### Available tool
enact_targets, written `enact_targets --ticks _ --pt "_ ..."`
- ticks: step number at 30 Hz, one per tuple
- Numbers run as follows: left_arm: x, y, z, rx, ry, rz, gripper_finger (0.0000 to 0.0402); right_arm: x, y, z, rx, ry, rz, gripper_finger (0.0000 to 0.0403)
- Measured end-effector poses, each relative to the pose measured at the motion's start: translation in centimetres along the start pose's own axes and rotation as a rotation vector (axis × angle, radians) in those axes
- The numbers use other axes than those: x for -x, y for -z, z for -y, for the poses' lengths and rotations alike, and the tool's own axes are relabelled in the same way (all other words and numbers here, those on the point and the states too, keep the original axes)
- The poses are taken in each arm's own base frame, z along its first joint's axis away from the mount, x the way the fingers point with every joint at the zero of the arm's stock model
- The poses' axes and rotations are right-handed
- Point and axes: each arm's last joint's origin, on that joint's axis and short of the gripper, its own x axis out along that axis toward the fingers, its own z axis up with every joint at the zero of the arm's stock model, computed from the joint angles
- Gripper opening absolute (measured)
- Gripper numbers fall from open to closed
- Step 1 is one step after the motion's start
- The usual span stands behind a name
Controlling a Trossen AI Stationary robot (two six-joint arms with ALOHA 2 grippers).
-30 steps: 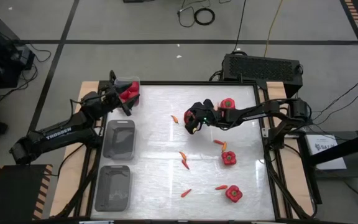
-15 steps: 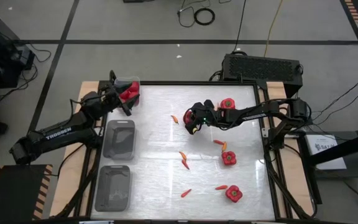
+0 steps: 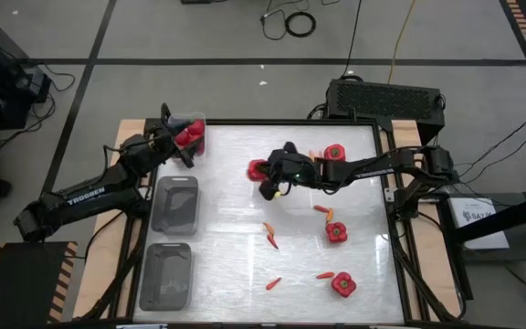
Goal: Sort produce into baskets
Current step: Put the bell pepper into the top gray bin
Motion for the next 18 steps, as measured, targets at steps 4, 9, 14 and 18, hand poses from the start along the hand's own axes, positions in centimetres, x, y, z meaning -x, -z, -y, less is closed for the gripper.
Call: enact_targets --ticks 4,9,14,18 --pt "0.0 0.1 -0.3 -0.004 -0.096 -0.006 0.0353 -1.0 -1.4 -2.7 0.048 -0.076 0.109 0.0008" --pt "0.1 0.1 -0.6 -0.004 -0.194 -0.006 0.0353 -3.7 -1.8 -5.8 0.111 -0.201 0.227 0.0008" --pt "0.1 0.2 -0.8 -0.003 -0.293 -0.012 0.0352 -8.0 -1.9 -8.4 0.182 -0.257 0.274 0.0008" --pt "0.2 0.3 -0.9 -0.004 -0.320 -0.018 0.0352 -10.9 -2.8 -10.0 0.229 -0.300 0.317 0.0008"
